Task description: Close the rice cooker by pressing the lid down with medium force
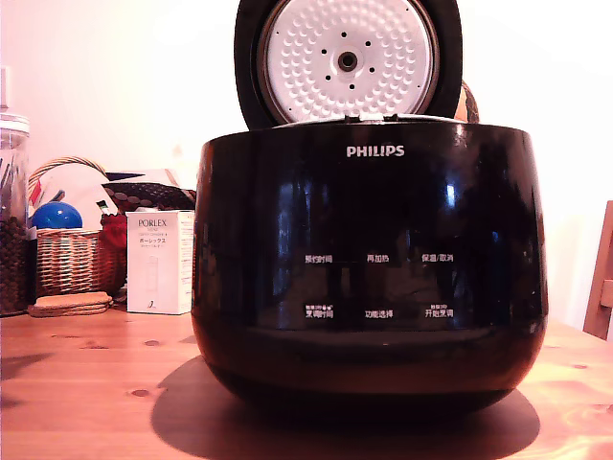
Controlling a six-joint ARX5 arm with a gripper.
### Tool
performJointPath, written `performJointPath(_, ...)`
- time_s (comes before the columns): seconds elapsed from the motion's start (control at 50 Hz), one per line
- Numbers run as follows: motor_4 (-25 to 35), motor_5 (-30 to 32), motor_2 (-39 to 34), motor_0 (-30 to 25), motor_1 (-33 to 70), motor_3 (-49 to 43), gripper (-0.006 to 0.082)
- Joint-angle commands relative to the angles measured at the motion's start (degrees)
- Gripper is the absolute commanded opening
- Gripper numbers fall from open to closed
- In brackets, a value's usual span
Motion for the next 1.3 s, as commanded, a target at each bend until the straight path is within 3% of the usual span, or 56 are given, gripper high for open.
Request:
performJointPath(0.0,0.3,0.1,0.3,4.2,-0.1,4.3,-0.0020)
performJointPath(0.2,3.1,0.2,0.3,5.9,0.3,13.0,-0.0020)
performJointPath(0.56,23.7,-2.0,0.3,10.8,6.2,22.0,-0.0020)
performJointPath(0.76,32.1,-3.8,0.3,11.0,11.0,26.0,-0.0020)
performJointPath(1.0,42.3,-7.7,0.3,10.4,16.1,27.3,-0.0020)
performJointPath(1.28,48.1,-7.8,0.3,9.2,17.6,24.0,-0.0020)
